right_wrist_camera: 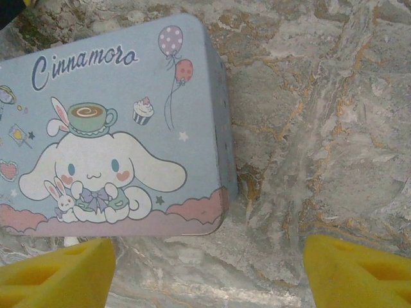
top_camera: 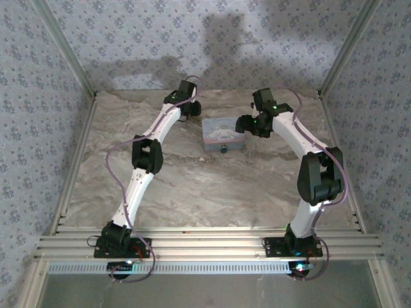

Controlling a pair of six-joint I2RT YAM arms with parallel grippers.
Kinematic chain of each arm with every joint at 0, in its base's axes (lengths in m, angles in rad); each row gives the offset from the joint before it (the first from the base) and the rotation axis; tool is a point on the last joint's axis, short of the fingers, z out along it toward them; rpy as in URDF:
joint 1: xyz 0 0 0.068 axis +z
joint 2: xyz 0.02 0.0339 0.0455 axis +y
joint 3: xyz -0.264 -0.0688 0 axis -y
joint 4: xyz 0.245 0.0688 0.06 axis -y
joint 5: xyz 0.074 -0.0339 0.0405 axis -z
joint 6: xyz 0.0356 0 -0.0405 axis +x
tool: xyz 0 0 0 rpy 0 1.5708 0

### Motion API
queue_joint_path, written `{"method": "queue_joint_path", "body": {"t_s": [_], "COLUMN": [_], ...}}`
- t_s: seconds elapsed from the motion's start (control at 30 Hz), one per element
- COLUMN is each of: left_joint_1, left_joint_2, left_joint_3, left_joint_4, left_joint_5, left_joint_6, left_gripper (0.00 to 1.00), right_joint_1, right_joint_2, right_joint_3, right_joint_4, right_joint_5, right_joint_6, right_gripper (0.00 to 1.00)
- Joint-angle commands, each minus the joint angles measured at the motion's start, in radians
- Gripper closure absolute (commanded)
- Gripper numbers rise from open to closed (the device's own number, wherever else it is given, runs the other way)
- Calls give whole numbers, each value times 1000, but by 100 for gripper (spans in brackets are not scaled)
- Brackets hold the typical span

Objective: Unlock a padlock with a key

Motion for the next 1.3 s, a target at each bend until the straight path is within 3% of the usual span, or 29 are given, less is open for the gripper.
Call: {"method": "queue_joint_path", "body": {"t_s": [0.0, 0.5, 0.83, 1.03, 1.27], "left_joint_1": [-6, -6, 17, 28, 26], "left_joint_2": [23, 41, 71, 83, 74], "left_joint_3": [56, 73, 85, 84, 78], "left_joint_4": [33, 67, 60, 46, -64], "left_joint_5": [-26, -1, 153, 185, 149], "left_joint_6": [14, -24, -101, -150, -153], "left_gripper": [67, 58, 58, 64, 81], "right_joint_1": [6, 3, 3, 0, -4], "right_joint_2": [-35, -33, -77, -119, -173], "right_joint_3": [-10, -27, -81, -111, -148], "right_joint_4": [-17, -11, 10, 11, 10], "right_joint_5": [17, -4, -14, -4, 6], "right_joint_6": [-10, -7, 9, 16, 19], "right_gripper": [22, 22, 22, 22, 22]}}
